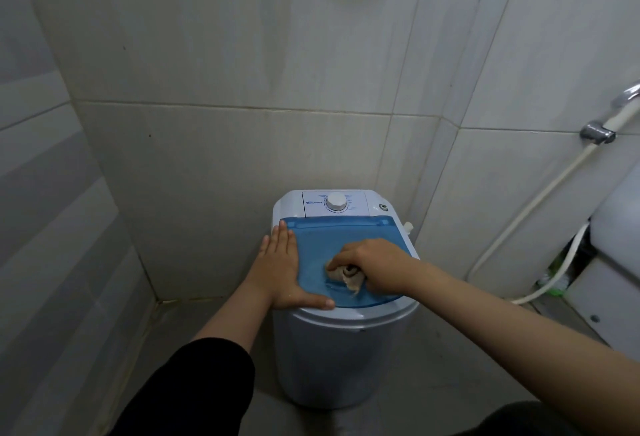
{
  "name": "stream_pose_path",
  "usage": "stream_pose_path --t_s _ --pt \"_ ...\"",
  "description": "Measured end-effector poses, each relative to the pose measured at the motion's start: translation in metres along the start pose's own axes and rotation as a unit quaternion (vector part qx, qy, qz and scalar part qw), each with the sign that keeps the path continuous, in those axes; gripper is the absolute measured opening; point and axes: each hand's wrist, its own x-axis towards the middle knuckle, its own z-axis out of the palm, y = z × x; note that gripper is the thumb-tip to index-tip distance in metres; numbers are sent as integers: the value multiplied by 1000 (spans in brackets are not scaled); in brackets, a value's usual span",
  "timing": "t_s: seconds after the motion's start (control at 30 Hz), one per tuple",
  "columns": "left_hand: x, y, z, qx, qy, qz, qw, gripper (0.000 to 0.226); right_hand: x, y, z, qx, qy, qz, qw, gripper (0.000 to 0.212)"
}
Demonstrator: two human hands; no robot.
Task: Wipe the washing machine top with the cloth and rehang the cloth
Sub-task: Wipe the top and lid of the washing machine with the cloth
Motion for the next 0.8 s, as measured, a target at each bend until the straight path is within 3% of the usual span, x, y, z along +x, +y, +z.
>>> stream_pose_path --t_s 0.13,0.2,0.3,0.5,0.8 --pt "1 0 0 -4 4 -1 1000 165 -9 17 -23 56 -52 41 996 59" --pt "2 -1 1 -5 5 2 1000 164 -2 25 -37 103 3 68 992 58" --pt "3 -2 2 -8 11 5 1000 164 28 35 -47 81 91 98 988 55" --pt "5 -5 6 -12 20 2 1000 165 68 42 -19 53 66 138 987 56" --pt "5 -4 6 -10 16 7 1000 163 23 45 -1 51 77 120 989 61"
